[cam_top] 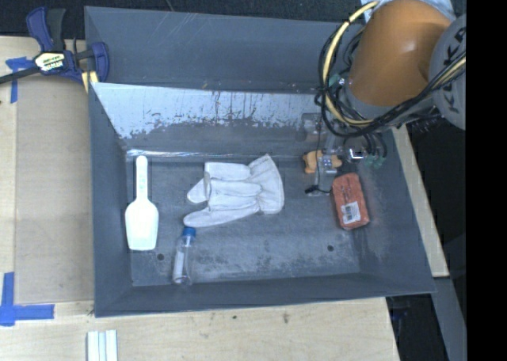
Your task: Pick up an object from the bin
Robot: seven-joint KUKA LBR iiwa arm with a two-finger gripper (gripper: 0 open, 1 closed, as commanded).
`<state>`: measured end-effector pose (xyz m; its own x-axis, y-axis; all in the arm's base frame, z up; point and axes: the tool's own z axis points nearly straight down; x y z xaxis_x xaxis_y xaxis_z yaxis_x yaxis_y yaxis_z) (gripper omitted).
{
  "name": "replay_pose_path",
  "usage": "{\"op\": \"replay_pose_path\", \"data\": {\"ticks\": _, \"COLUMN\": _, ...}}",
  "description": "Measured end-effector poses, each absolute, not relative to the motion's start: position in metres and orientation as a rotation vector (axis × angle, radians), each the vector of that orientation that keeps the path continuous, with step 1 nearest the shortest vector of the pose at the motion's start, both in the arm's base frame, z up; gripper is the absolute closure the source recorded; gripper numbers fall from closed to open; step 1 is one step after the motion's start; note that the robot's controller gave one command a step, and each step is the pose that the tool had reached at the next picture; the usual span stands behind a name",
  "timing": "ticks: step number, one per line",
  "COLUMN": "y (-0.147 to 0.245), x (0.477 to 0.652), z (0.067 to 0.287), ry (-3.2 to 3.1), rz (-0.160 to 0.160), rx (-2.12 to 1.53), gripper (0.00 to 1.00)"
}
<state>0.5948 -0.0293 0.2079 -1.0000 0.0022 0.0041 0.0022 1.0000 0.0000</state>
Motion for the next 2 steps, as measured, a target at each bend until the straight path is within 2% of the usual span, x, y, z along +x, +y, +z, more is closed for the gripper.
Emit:
{"op": "replay_pose_path", "data": {"ticks": 1, "y": -0.029, "x": 0.596, "z": 0.213, "ry": -3.145, "rz": 0.0, "rx": -0.003, "gripper": 0.0}}
{"op": "replay_pose_path", "data": {"ticks": 2, "y": -0.01, "x": 0.597, "z": 0.173, "ry": -3.154, "rz": 0.003, "rx": 0.055, "gripper": 0.0}}
